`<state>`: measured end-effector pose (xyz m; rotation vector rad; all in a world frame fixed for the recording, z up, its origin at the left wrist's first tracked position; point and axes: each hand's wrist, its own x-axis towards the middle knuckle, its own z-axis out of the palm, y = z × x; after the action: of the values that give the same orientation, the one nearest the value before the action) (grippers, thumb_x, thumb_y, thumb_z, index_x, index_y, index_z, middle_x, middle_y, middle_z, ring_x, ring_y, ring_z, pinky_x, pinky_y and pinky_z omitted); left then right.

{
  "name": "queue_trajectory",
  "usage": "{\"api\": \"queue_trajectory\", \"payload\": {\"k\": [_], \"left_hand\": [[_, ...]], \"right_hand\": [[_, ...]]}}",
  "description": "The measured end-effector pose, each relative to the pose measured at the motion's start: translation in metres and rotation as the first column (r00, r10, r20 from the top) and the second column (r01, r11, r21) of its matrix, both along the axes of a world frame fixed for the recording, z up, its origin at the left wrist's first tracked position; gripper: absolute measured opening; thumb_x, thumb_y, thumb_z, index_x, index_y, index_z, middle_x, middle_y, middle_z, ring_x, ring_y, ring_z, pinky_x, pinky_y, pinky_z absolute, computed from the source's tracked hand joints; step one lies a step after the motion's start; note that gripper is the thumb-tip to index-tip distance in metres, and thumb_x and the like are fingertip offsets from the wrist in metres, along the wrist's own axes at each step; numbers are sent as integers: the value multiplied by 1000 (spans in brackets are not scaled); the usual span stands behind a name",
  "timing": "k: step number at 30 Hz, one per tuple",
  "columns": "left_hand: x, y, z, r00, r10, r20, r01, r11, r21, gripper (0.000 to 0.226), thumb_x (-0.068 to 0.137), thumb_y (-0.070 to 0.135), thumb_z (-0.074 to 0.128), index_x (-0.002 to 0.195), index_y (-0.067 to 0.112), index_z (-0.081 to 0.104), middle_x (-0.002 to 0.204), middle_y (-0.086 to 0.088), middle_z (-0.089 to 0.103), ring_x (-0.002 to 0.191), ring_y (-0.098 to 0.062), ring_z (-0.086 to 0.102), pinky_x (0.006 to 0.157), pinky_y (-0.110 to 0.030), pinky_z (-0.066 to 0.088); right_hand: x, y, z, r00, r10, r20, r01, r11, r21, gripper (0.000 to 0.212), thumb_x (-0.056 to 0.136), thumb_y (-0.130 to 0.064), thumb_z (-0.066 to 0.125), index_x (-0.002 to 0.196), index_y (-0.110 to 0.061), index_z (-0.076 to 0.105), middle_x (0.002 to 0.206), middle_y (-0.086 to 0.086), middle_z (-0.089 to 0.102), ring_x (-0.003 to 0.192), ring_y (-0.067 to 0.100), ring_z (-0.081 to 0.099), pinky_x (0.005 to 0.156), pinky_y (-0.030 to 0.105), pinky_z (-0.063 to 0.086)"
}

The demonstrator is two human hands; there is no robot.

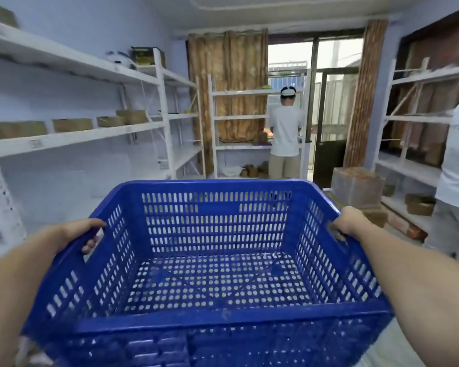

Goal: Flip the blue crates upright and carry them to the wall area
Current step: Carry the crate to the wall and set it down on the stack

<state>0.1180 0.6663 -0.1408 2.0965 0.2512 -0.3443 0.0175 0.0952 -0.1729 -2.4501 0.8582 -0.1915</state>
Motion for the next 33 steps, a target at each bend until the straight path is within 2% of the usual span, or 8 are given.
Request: {"api": "queue_trajectory", "payload": {"k": [3, 7, 10, 16, 20, 25, 30, 33], "left_hand": [[-21, 23, -3, 995, 95, 15, -95, 995, 8, 36, 101, 27, 36, 70, 8, 38, 44, -6, 33, 28, -16, 30, 42, -22, 28], [-55, 56, -12, 963, 271, 19, -271, 960, 69, 29, 97, 28, 45, 82, 3, 45, 61, -9, 39, 46, -21, 36, 36, -23, 35], [-64, 108, -39, 931, 366, -10, -361, 924, 127, 34, 90, 37, 51, 98, 4, 45, 63, -9, 43, 46, -23, 41, 44, -27, 38], [-182, 82, -16, 840, 542, -33, -538, 838, 86, 33, 99, 26, 41, 73, 6, 41, 60, -8, 35, 46, -19, 33, 31, -20, 32], [-252, 95, -20, 765, 644, -3, -643, 764, 53, 27, 100, 22, 41, 79, 4, 39, 55, -5, 28, 36, -15, 26, 33, -18, 28], [-340, 118, -31, 650, 760, -10, -759, 650, 42, 16, 98, 20, 44, 97, 4, 44, 54, -5, 29, 44, -17, 25, 39, -23, 28], [-431, 155, -44, 542, 840, -26, -839, 542, 43, 17, 97, 20, 44, 95, 4, 43, 55, -6, 30, 43, -18, 26, 39, -23, 28], [-484, 190, -52, 481, 876, -18, -875, 481, 47, 19, 97, 21, 44, 89, 3, 43, 51, -7, 32, 39, -19, 27, 41, -25, 29]], "right_hand": [[26, 16, 11, 996, 86, -5, -86, 996, -21, 25, 80, -18, 69, 63, -7, 53, 76, 13, 63, 80, 31, 65, 71, 33, 51], [66, 40, 11, 979, 206, -15, -205, 979, 17, 17, 83, -14, 68, 87, 2, 62, 73, 15, 66, 63, 27, 61, 66, 34, 50], [90, 60, 3, 948, 316, -35, -315, 948, 30, 18, 83, -13, 68, 80, 4, 62, 76, 20, 67, 74, 32, 68, 66, 34, 50], [112, 104, -22, 880, 471, -68, -467, 882, 67, 23, 83, -15, 68, 69, 3, 64, 40, 8, 62, 68, 30, 67, 67, 33, 53], [106, 152, -25, 810, 582, -74, -576, 812, 91, 23, 85, -14, 65, 70, 3, 62, 63, 15, 64, 75, 31, 67, 60, 29, 46], [90, 218, -33, 714, 696, -78, -690, 718, 86, 25, 87, -11, 62, 65, 1, 57, 45, 8, 58, 56, 26, 60, 50, 28, 41], [55, 301, -30, 603, 793, -84, -793, 607, 45, 24, 86, -15, 61, 66, -2, 60, 60, 11, 66, 65, 28, 66, 60, 29, 49], [30, 358, -30, 546, 834, -76, -837, 548, -6, 26, 86, -16, 61, 62, -10, 52, 59, 5, 57, 57, 19, 55, 58, 28, 43]]}}
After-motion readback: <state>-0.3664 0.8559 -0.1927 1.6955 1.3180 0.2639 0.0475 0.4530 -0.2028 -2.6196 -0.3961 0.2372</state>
